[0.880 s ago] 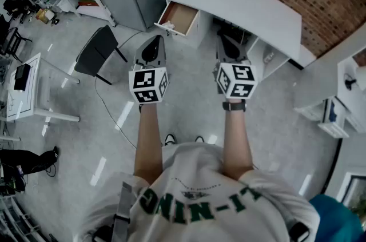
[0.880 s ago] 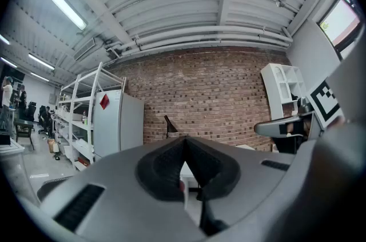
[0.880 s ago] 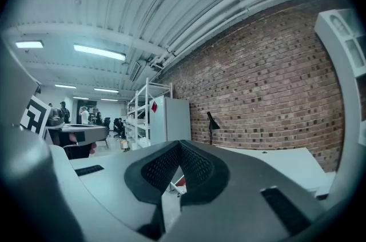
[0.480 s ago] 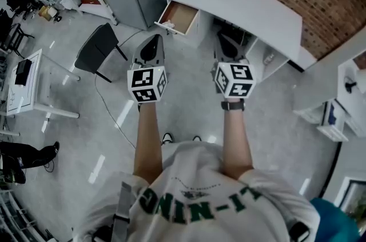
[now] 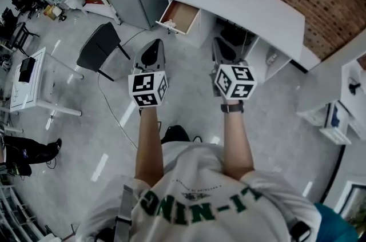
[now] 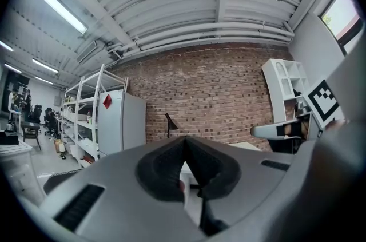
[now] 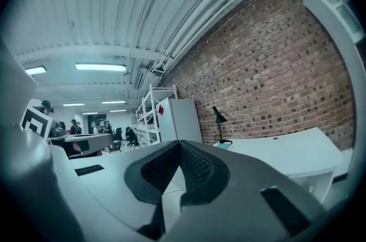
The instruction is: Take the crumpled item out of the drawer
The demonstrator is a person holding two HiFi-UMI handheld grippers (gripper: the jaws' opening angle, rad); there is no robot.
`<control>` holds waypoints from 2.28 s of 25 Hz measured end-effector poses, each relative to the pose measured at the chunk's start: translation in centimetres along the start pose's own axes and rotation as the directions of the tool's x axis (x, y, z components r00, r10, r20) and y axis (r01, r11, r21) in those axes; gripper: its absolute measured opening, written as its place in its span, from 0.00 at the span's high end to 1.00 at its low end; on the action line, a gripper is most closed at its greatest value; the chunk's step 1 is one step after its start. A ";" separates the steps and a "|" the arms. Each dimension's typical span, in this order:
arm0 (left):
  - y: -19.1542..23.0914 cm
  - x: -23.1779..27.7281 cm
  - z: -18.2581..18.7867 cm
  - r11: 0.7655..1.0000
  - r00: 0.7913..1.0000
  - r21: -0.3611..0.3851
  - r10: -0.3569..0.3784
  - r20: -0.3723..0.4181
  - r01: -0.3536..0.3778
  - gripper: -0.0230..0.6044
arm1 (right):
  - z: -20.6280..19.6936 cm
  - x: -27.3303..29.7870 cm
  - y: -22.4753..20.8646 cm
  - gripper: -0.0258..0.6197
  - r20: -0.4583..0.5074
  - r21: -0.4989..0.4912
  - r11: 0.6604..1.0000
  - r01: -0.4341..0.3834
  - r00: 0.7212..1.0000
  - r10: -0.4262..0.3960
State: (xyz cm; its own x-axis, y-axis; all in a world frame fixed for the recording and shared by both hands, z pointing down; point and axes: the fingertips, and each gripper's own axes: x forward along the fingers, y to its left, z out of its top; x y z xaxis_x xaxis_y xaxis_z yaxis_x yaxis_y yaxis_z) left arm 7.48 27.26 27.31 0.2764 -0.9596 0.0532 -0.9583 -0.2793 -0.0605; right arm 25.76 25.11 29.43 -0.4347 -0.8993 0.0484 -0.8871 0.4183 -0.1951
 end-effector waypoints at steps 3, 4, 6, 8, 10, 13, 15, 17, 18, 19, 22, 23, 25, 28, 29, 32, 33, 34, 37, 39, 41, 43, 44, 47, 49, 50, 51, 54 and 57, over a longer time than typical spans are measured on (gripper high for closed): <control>0.4 0.4 -0.4 1.000 1.000 -0.014 0.012 -0.007 -0.012 0.96 | -0.2 0.6 0.0 0.96 -0.007 -0.009 1.000 -0.007 1.000 0.007; 0.4 0.8 -0.6 1.000 1.000 -0.017 0.014 -0.010 -0.014 0.96 | -0.3 1.0 -0.2 0.96 -0.010 -0.012 1.000 -0.008 1.000 0.008; 0.5 1.8 -1.0 1.000 1.000 -0.022 0.010 -0.017 -0.011 0.96 | -0.8 1.9 -0.8 0.96 -0.022 -0.017 1.000 -0.008 1.000 0.008; 0.9 3.3 -1.4 1.000 1.000 -0.030 0.001 -0.020 -0.001 0.96 | -1.6 3.4 -1.3 0.96 -0.048 -0.020 1.000 -0.010 0.999 0.009; 1.9 5.2 -1.6 0.999 1.000 -0.034 -0.007 -0.015 0.006 0.96 | -2.2 5.4 -1.6 0.96 -0.072 -0.019 1.000 -0.022 0.997 0.021; 4.3 8.6 -1.6 0.999 1.000 -0.040 -0.004 -0.007 0.003 0.96 | -2.1 9.4 -1.7 0.96 -0.077 -0.041 0.998 -0.037 0.996 0.034; 5.7 10.8 -1.6 0.999 1.000 -0.051 0.000 -0.007 0.000 0.96 | -1.6 12.2 -2.0 0.96 -0.070 -0.050 0.998 -0.036 0.997 0.033; 7.0 13.5 -1.1 0.999 1.000 -0.052 -0.007 -0.008 0.007 0.96 | -0.9 15.2 -2.3 0.96 -0.068 -0.055 0.998 -0.035 0.997 0.032; 7.7 14.9 -0.8 0.999 1.000 -0.052 -0.011 -0.007 0.011 0.96 | -0.7 16.6 -2.4 0.96 -0.070 -0.062 0.997 -0.035 0.997 0.031; 8.4 16.2 -0.5 0.999 1.000 -0.052 -0.015 -0.006 0.015 0.96 | -0.5 18.1 -2.3 0.96 -0.072 -0.069 0.997 -0.034 0.997 0.029; 10.9 19.8 0.1 0.998 1.000 -0.048 -0.027 -0.005 0.027 0.96 | 0.4 22.5 -2.2 0.96 -0.066 -0.083 0.996 -0.030 0.998 0.025; 11.7 20.9 0.1 0.998 0.999 -0.046 -0.031 -0.008 0.031 0.96 | 0.8 24.0 -2.1 0.95 -0.062 -0.087 0.996 -0.030 0.998 0.025; 13.7 22.9 -0.1 0.998 0.999 -0.046 -0.035 -0.014 0.034 0.96 | 1.2 26.8 -1.8 0.95 -0.058 -0.093 0.995 -0.029 0.998 0.024; 16.7 25.7 -0.5 0.998 0.999 -0.053 -0.036 -0.017 0.036 0.96 | 1.2 30.6 -1.5 0.95 -0.065 -0.104 0.994 -0.025 0.998 0.018; 17.6 26.6 -0.6 0.998 0.999 -0.054 -0.037 -0.017 0.036 0.96 | 1.0 31.7 -1.5 0.95 -0.071 -0.107 0.994 -0.023 0.997 0.016; 19.8 29.4 -1.3 0.997 0.998 -0.062 -0.051 -0.024 0.049 0.96 | 0.4 35.1 -1.8 0.95 -0.090 -0.109 0.994 -0.013 0.996 0.004; 20.5 30.3 -1.6 0.996 0.998 -0.067 -0.060 -0.027 0.058 0.96 | 0.2 36.2 -1.9 0.95 -0.094 -0.106 0.994 -0.009 0.996 -0.001; 21.0 31.2 -2.0 0.995 0.997 -0.071 -0.069 -0.029 0.067 0.96 | 0.0 37.3 -2.0 0.95 -0.097 -0.104 0.995 -0.005 0.995 -0.005; 22.6 33.3 -3.0 0.993 0.995 -0.077 -0.095 -0.030 0.092 0.96 | -0.8 40.0 -1.6 0.95 -0.101 -0.098 0.995 0.005 0.995 -0.015; 23.3 34.3 -3.6 0.992 0.993 -0.070 -0.110 -0.029 0.108 0.96 | -1.4 41.5 -1.4 0.95 -0.107 -0.097 0.995 0.010 0.994 -0.020; 23.9 35.3 -4.5 0.991 0.992 -0.065 -0.119 -0.039 0.117 0.96 | -2.2 42.7 -1.6 0.95 -0.121 -0.099 0.995 0.014 0.992 -0.026; 24.5 36.1 -5.5 0.990 0.991 -0.073 -0.123 -0.053 0.119 0.96 | -3.1 43.5 -2.0 0.95 -0.142 -0.101 0.995 0.015 0.989 -0.029; 24.8 36.5 -6.0 0.990 0.991 -0.078 -0.122 -0.059 0.117 0.96 | -3.5 44.0 -2.2 0.95 -0.152 -0.101 0.995 0.013 0.988 -0.028; 25.8 37.8 -7.3 0.990 0.991 -0.094 -0.110 -0.073 0.103 0.96 | -4.7 45.6 -2.7 0.95 -0.185 -0.102 0.995 -0.005 0.983 -0.014; 26.5 38.9 -8.0 0.991 0.992 -0.100 -0.101 -0.079 0.093 0.96 | -5.5 47.2 -2.9 0.95 -0.208 -0.103 0.994 -0.029 0.978 0.007; 26.9 39.6 -8.3 0.991 0.992 -0.099 -0.098 -0.080 0.090 0.96 | -5.9 48.1 -2.9 0.95 -0.220 -0.105 0.994 -0.041 0.975 0.017; 27.3 40.4 -8.6 0.991 0.992 -0.098 -0.096 -0.081 0.088 0.96 | -6.3 49.0 -3.0 0.95 -0.231 -0.106 0.993 -0.053 0.973 0.027; 28.4 42.5 -9.7 0.992 0.993 -0.101 -0.081 -0.081 0.072 0.96 | -7.5 51.9 -3.5 0.95 -0.261 -0.112 0.989 -0.092 0.964 0.060; 29.3 44.2 -11.2 0.992 0.992 -0.106 -0.073 -0.100 0.063 0.96 | -9.2 54.5 -4.0 0.95 -0.304 -0.106 0.985 -0.134 0.948 0.096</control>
State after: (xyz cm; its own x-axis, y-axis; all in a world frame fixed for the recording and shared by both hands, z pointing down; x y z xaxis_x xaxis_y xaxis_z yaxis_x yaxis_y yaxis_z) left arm -9.16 -22.99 39.00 0.3372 -0.9282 0.1572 -0.9414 -0.3336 0.0494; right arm 4.16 -24.42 41.85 -0.5448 -0.7732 0.3247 -0.8321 0.5463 -0.0952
